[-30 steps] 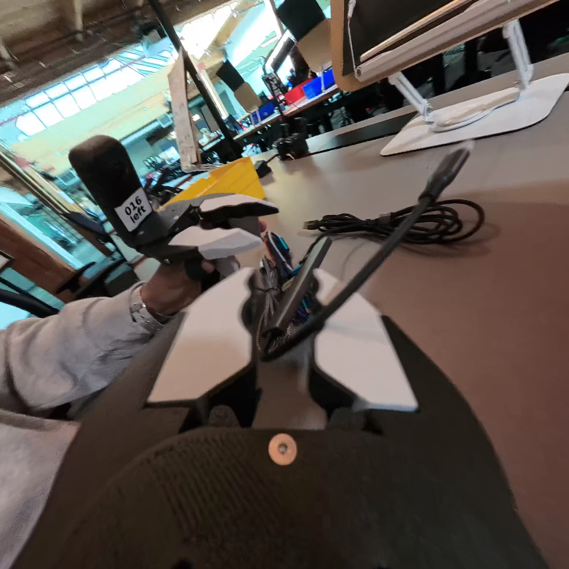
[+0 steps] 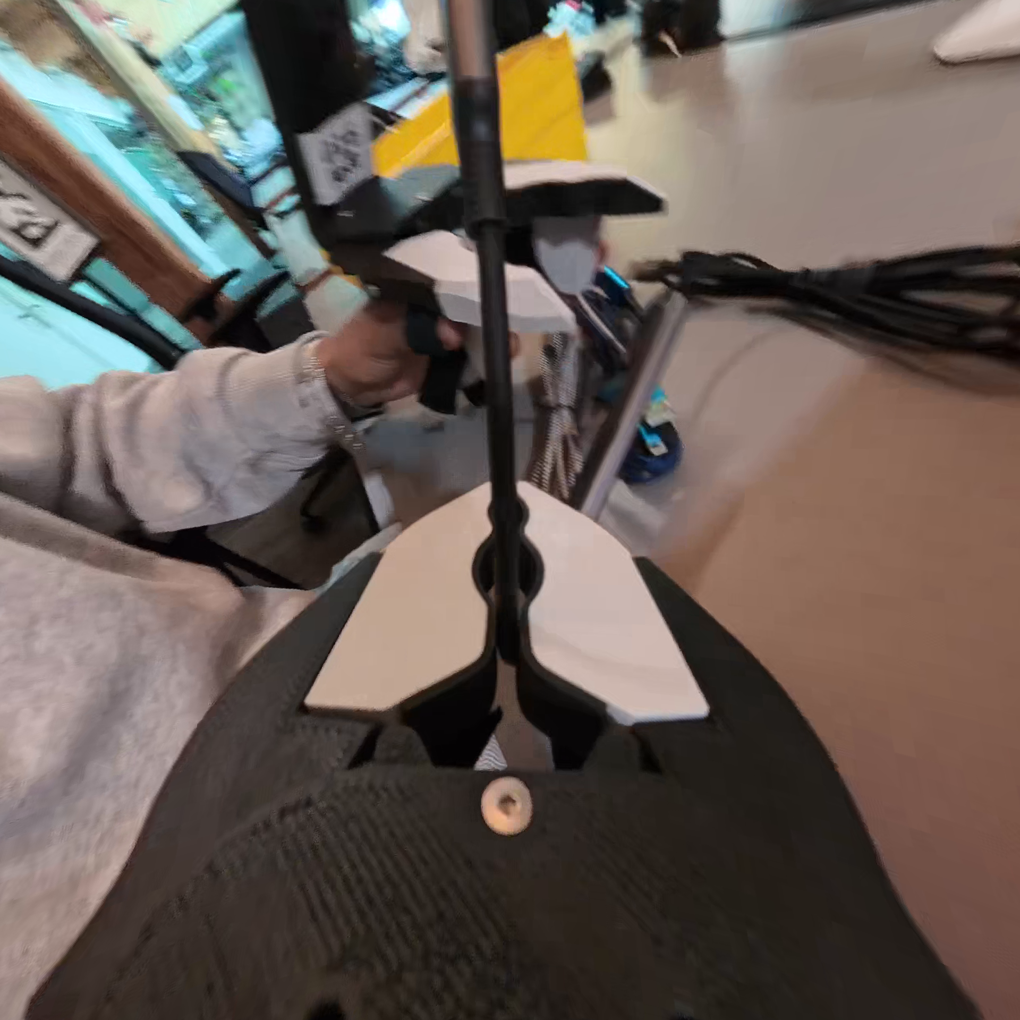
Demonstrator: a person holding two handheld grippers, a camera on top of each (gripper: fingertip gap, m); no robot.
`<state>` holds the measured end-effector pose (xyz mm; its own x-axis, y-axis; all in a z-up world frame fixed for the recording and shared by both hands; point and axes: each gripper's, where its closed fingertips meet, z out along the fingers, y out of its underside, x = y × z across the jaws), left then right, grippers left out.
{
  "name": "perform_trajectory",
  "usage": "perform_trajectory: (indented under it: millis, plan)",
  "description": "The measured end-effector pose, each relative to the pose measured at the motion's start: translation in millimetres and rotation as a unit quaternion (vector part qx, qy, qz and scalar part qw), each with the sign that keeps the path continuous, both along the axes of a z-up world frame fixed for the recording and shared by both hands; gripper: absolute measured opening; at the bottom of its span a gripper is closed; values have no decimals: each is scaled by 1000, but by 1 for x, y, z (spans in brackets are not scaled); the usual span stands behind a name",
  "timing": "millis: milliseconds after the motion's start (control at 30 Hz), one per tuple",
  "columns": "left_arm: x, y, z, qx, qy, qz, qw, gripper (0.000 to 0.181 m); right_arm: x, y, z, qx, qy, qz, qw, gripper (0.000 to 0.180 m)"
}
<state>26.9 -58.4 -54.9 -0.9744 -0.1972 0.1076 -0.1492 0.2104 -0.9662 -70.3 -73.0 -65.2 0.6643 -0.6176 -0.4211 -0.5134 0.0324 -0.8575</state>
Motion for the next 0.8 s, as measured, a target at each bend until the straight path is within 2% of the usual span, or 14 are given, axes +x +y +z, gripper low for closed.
perform_trajectory:
  millis: [33, 133, 200, 333, 467, 500, 533, 633, 700, 800]
  plan:
    - [-1, 2, -2, 13, -1, -15, 1000, 96, -4, 3, 6, 0, -17, 18, 1000, 0]
    - [-4, 11, -9, 70, -58, -53, 994, 108, -13, 6, 8, -48, -59, 47, 996, 0]
    - [-5, 14, -17, 106, -97, -54, 988, 103, -14, 7, 10, -45, -68, 50, 995, 0]
    - [-19, 3, -26, 118, -128, -75, 982, 94, -13, 6, 18, 12, -53, 48, 997, 0]
    - [-18, 3, -37, 149, -136, -73, 977, 90, 16, -36, 11, -38, -60, -108, 992, 0]
    - [-18, 3, -37, 147, -134, -71, 977, 89, 22, -45, 12, -51, -71, -140, 986, 15]
    - [-17, 3, -36, 144, -130, -69, 979, 88, 25, -51, 16, -56, -86, -162, 982, 39]
    - [-13, 4, -35, 140, -116, -59, 982, 84, 30, -63, 25, -91, -130, -219, 963, 65]
    - [-10, 6, -35, 142, -111, -50, 982, 83, 30, -69, 32, -135, -168, -243, 946, 72]
    - [-6, 8, -37, 150, -105, -43, 982, 78, 30, -65, 25, -190, -173, -233, 938, 67]
